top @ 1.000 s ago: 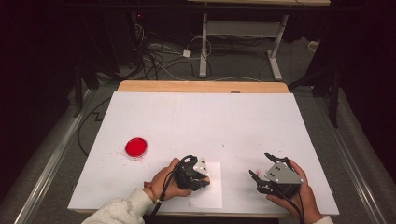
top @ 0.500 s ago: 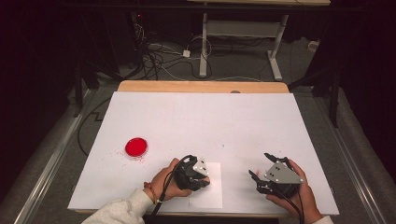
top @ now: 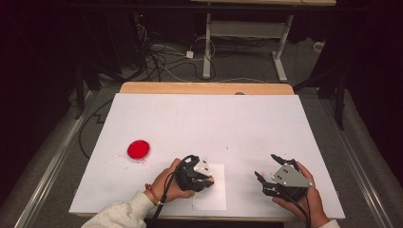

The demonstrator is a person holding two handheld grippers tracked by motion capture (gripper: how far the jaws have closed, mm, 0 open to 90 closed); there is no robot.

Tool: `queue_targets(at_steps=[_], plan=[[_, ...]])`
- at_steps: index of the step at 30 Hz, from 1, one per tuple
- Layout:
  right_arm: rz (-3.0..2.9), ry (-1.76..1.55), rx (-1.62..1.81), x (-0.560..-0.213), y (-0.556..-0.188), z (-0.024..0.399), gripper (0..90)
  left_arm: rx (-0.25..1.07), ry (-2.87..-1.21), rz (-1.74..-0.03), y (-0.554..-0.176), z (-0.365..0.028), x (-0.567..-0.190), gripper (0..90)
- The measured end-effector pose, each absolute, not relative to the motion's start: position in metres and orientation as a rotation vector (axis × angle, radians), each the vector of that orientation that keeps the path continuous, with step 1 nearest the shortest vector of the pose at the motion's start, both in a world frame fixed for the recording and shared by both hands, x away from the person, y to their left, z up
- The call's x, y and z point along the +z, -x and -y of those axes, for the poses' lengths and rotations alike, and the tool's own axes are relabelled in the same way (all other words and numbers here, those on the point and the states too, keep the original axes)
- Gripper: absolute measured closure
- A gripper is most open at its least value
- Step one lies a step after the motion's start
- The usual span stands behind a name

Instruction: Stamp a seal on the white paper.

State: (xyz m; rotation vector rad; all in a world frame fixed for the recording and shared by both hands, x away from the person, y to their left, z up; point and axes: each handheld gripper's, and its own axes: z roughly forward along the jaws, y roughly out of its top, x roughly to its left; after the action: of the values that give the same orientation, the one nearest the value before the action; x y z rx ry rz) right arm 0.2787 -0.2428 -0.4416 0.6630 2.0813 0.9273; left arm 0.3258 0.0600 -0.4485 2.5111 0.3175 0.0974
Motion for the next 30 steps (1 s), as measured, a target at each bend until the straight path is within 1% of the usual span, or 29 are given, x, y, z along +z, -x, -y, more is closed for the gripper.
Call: queue_targets(at_steps=[6, 15, 30], plan=[[-2.067, -0.658, 0.944, -0.439, -0.277, 0.244, 26.2, 0.14, -2.484, -0.334, -0.325, -0.069, -0.439, 73.3], [-2.06, -0.658, 0.954, -0.437, -0.279, 0.243, 26.2, 0.192, -2.46, -0.364, -0.323, -0.08, -0.434, 73.3], [-2.058, -0.668, 0.948, -0.437, -0.281, 0.241, 26.2, 0.212, -2.454, -0.385, -0.327, -0.093, -0.434, 73.4]])
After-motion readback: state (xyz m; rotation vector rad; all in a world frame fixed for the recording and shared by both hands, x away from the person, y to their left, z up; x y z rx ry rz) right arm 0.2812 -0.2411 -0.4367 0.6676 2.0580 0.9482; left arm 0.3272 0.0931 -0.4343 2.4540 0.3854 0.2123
